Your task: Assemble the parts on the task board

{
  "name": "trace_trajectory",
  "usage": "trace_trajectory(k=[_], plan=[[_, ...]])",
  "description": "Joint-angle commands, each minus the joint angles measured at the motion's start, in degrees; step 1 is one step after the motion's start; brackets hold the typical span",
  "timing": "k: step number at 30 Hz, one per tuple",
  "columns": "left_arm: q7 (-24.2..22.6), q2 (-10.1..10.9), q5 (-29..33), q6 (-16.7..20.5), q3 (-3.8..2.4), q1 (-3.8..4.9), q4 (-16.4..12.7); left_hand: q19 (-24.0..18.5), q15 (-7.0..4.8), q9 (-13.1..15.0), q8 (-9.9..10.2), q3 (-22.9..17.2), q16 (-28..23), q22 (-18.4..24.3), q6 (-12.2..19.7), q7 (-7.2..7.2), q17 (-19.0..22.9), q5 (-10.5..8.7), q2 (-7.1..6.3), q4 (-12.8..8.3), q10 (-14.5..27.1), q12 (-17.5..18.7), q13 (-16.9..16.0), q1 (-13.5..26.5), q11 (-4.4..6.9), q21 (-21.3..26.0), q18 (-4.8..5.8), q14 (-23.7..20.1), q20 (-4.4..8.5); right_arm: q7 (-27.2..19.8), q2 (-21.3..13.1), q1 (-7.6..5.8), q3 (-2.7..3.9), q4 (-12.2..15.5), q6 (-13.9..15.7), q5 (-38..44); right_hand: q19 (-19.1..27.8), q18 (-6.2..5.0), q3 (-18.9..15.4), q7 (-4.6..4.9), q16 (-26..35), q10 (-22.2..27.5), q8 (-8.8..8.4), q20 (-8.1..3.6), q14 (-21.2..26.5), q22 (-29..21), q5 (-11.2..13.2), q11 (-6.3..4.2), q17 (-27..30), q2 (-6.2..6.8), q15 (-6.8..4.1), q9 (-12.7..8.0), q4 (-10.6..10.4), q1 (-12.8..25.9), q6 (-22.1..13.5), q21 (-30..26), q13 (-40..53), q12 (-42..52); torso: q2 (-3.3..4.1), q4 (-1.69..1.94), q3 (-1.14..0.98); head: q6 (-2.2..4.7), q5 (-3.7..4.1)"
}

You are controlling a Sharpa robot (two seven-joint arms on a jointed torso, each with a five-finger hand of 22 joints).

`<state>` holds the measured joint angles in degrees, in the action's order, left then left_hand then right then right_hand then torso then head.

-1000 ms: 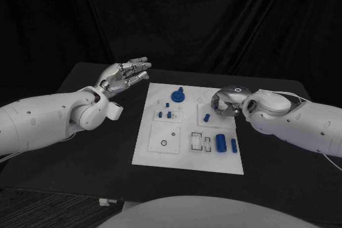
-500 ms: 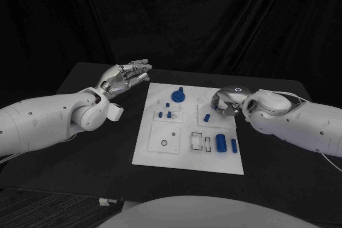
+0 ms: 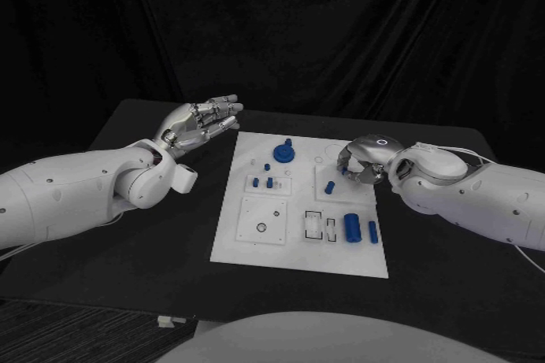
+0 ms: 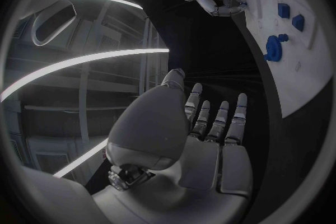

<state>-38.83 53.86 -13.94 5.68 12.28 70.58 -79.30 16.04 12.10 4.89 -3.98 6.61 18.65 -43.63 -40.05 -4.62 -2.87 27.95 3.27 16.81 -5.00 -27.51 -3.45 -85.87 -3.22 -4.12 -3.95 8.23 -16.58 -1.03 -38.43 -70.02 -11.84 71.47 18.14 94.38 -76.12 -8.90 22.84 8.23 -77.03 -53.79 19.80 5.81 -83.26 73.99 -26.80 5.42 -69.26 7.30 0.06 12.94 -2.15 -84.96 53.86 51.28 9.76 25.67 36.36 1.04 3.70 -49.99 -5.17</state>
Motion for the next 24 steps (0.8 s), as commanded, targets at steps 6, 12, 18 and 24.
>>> trace_trajectory(k=[6,12,18,24], plan=[[-13.5,-0.3,0.4,-0.9,-0.06,-0.1,0.1,1.1,0.4,-0.4,0.3,-0.3,1.1,-0.7,-0.3,-0.21,0.1,0.1,0.52,-0.3,0.4,-1.1,0.5,-0.3,-0.7,-0.5,-0.2,0.7,-0.12,-0.5,-1.3,-0.77,0.06,1.8,4.6,-1.9,0.4,1.9,3.3,-0.14,0.2,-4.2,-0.64,-0.15,0.2,6.9,0.6,-0.99,0.4,-0.69,-0.23,1.3,-0.1,0.4,1.4,2.1,0.6,0.2,-0.01,-0.01,0.05,-0.01,-0.59],[-13.4,-0.2,0.4,-1.0,-0.06,-0.16,0.3,1.2,0.46,-0.4,0.3,-0.3,1.2,-0.6,-0.2,-0.24,0.1,0.2,0.6,-0.4,0.4,-1.0,0.5,-0.5,-0.75,-0.6,-0.21,0.7,-0.12,0.5,-3.1,-2.82,0.06,5.2,5.3,-2.1,0.4,1.9,3.3,-0.3,0.2,-4.6,-0.56,-0.23,0.2,6.9,0.7,-1.14,0.4,-0.57,-0.35,1.4,0.0,0.6,1.8,2.2,0.6,0.2,-0.12,0.03,0.2,-0.01,-0.78],[-13.3,-0.3,0.4,-1.0,-0.06,-0.28,0.5,1.2,0.48,-0.5,0.3,-0.3,1.2,-0.6,-0.2,-0.25,0.1,0.25,0.63,-0.4,0.4,-1.0,0.5,-0.5,-0.76,-0.6,-0.22,0.7,-0.12,1.3,-4.8,-4.41,0.06,10.2,5.9,-2.1,0.3,1.91,3.3,-0.36,0.2,-4.9,-0.54,-0.27,0.1,6.9,0.8,-1.21,0.4,-0.47,-0.4,1.5,0.0,0.7,1.9,2.3,0.5,0.2,-0.22,0.1,0.25,-0.01,-0.93],[-13.1,-0.3,0.4,-1.4,-0.05,-0.53,0.4,1.2,0.5,-0.5,0.3,-0.3,1.2,-0.6,-0.2,-0.28,0.1,0.31,0.7,-0.4,0.4,-1.0,0.5,-0.6,-0.79,-0.6,-0.22,0.7,-0.12,1.5,-4.5,-4.86,0.06,15.9,4.9,-2.1,0.4,1.89,3.5,-0.46,0.1,-5.1,-0.63,-0.36,0.0,6.9,0.6,-1.32,0.2,-0.27,-0.5,1.5,0.3,0.6,2.0,2.3,0.5,0.1,-0.17,0.04,0.22,-0.01,-1.41]])
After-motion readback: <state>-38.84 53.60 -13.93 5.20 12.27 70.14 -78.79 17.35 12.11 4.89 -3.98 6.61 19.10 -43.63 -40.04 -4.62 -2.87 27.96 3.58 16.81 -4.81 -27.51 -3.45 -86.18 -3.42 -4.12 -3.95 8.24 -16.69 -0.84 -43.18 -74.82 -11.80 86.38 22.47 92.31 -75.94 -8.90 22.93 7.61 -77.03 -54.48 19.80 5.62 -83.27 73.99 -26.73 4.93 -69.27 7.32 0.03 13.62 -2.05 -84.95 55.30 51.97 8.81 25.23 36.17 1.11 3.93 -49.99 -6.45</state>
